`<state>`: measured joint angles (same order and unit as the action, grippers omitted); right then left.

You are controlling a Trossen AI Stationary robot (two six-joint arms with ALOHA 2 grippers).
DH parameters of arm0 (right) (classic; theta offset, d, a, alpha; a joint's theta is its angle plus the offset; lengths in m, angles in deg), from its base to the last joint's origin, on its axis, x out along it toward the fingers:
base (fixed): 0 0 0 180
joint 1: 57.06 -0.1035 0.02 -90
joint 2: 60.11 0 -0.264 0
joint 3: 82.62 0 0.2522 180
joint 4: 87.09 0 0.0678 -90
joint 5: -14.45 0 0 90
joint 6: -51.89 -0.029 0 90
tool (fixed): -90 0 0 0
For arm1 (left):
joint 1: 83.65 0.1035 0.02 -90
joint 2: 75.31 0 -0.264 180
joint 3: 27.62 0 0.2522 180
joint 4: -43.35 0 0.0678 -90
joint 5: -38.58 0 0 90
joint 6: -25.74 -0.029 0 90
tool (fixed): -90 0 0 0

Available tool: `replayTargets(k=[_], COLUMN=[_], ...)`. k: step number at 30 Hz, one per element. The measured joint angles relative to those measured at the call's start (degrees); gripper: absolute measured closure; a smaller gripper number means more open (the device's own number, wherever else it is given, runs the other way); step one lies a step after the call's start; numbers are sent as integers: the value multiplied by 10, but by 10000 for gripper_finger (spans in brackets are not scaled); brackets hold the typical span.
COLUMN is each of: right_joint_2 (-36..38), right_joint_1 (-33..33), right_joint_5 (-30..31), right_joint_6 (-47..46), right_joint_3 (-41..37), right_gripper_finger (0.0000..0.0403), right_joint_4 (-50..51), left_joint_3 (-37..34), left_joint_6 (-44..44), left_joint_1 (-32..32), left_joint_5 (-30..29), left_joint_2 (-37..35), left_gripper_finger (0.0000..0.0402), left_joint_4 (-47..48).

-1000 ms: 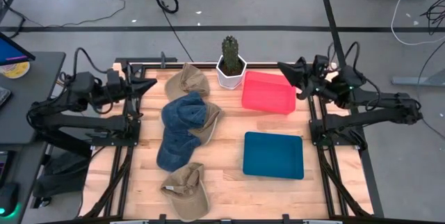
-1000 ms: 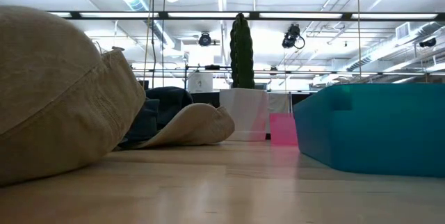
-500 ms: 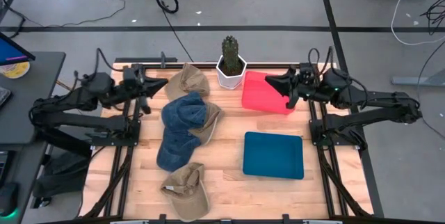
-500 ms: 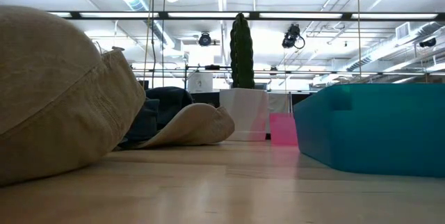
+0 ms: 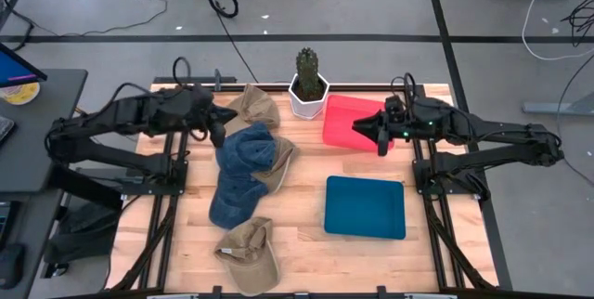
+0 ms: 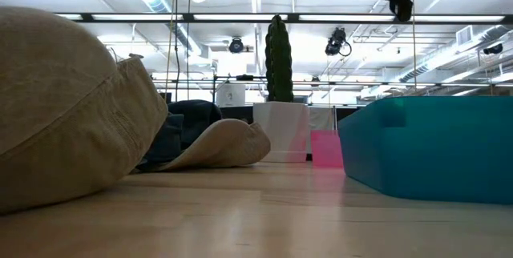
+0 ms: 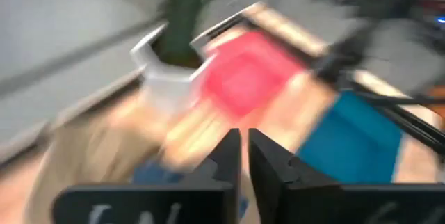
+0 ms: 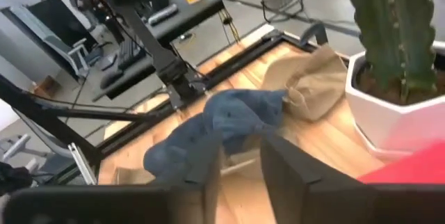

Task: Pick & Place hat
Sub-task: Put the top blue cap into the red bin

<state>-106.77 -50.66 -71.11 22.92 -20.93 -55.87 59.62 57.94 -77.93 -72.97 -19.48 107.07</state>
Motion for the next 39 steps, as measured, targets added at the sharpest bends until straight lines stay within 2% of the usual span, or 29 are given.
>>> replayTargets(k=[3, 6, 11, 15, 18, 28, 37, 39], right_joint_2=[-2, -3, -11, -25, -39, -86, -99, -99], right_joint_1=[0, 0, 0, 0, 0, 0, -13, -16], right_joint_5=[0, 1, 11, 12, 11, 10, -11, -11], right_joint_6=[-6, -5, -6, -6, -8, -37, -42, -46], right_joint_3=[0, 0, 0, 0, 0, 0, 0, 0], right_gripper_finger=[242, 208, 173, 163, 161, 163, 163, 163], right_joint_4=[15, 21, 30, 28, 28, 24, -3, -10], left_joint_3=[54, 62, 27, -24, -78, -249, -330, -345], left_joint_6=[127, 199, 265, 328, 373, 343, 331, 331], left_joint_1=[31, 54, 80, 97, 106, 142, 170, 175], left_joint_5=[2, 43, 101, 114, 115, 227, 248, 256], left_joint_2=[36, 55, 71, 72, 71, 71, 70, 70], left_gripper_finger=[312, 252, 159, 112, 102, 108, 108, 108], left_joint_4=[149, 231, 284, 286, 277, 97, 74, 43])
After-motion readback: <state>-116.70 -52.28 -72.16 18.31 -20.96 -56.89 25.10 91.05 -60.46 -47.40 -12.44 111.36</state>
